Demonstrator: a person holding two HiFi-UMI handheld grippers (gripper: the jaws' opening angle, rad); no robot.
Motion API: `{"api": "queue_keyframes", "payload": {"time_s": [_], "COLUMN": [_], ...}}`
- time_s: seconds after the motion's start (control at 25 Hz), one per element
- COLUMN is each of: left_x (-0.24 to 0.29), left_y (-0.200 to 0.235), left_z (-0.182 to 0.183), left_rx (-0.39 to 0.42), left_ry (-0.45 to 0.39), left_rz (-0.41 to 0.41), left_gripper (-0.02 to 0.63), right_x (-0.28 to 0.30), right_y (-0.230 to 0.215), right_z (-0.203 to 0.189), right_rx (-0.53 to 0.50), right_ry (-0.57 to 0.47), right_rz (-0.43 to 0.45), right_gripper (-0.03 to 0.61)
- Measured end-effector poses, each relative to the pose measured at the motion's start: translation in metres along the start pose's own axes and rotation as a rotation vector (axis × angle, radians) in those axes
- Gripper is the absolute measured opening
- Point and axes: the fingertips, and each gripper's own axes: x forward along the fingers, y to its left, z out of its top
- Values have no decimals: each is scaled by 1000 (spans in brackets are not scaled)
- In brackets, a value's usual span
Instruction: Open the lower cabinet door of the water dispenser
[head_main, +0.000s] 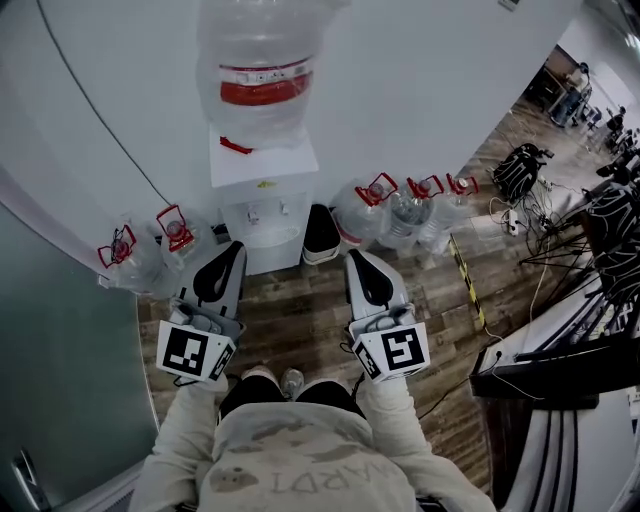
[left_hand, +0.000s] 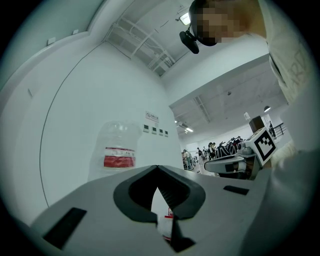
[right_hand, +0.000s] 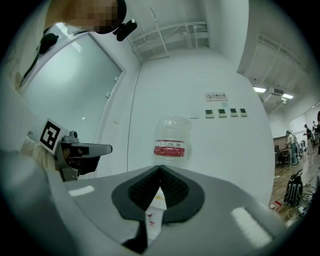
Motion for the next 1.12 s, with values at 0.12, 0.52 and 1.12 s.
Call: {"api": "queue_keyframes", "payload": {"time_s": [0.12,0.52,1.12], "left_x": [5,30,101], "left_y": [-5,15,78], "left_z": [-2,-12,-22], "left_rx": [5,1,4], "left_ry": [10,7,-2], "left_rz": [0,4,17], "left_gripper": [2,2,2], "right_x": [0,28,119], "right_y": [-7,-21,-55], "right_z": [-6,-16,-16], "right_rx": [16,22,2], "right_ry": [4,12,9], "right_rz": [1,1,19], "right_gripper": [9,9,9]}}
